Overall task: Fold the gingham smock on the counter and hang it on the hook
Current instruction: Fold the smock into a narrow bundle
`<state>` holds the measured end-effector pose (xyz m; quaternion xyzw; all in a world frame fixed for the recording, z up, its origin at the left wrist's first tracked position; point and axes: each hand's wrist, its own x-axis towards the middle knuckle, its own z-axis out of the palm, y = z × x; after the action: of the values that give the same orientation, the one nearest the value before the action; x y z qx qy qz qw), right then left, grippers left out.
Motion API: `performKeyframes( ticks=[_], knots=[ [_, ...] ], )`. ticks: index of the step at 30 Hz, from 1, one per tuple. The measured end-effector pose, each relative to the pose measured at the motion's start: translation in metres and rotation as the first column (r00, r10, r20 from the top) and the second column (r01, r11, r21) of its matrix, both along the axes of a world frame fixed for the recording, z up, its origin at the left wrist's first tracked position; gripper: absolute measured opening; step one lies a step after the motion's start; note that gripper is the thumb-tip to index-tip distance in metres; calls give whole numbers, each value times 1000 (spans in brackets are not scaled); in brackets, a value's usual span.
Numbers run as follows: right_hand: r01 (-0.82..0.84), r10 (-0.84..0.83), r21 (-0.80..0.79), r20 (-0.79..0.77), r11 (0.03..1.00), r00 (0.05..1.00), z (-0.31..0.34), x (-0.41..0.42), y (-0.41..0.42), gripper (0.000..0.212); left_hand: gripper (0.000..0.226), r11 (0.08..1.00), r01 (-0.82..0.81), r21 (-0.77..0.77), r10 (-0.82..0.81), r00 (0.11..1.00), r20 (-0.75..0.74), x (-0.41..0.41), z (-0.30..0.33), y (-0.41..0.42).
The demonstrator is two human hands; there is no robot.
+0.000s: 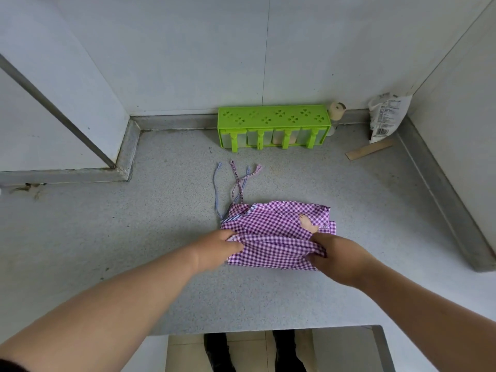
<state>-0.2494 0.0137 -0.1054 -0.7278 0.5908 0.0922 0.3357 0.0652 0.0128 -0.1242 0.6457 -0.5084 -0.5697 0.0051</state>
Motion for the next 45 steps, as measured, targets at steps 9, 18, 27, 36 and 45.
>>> performKeyframes(
  ticks=[9, 18, 27, 36, 45],
  knots=[
    [-59, 42, -154, -112, 986, 993, -3, 14, -46, 46, 31, 993, -95, -65, 102, 989, 104, 2, -19, -7],
    [66, -90, -116, -214, 991, 973, -22, 46, -80, 34, 56, 902, -113, -417, 222, 949, 224, -2, -26, -6],
    [81, -126, -166, -285, 983, 950, -32, 59, -84, 32, 81, 716, 654, -244, -446, 697, 561, -9, -25, -34],
    [-251, 237, -299, -82, 921, 968, -47, 110, -41, 59, 85, 709, 632, -315, -389, 722, 573, -10, -43, -42],
    [-236, 212, -179, -141, 955, 967, -81, 111, -39, 74, 39, 802, 360, -478, -73, 851, 519, 44, -28, -49]
  ],
)
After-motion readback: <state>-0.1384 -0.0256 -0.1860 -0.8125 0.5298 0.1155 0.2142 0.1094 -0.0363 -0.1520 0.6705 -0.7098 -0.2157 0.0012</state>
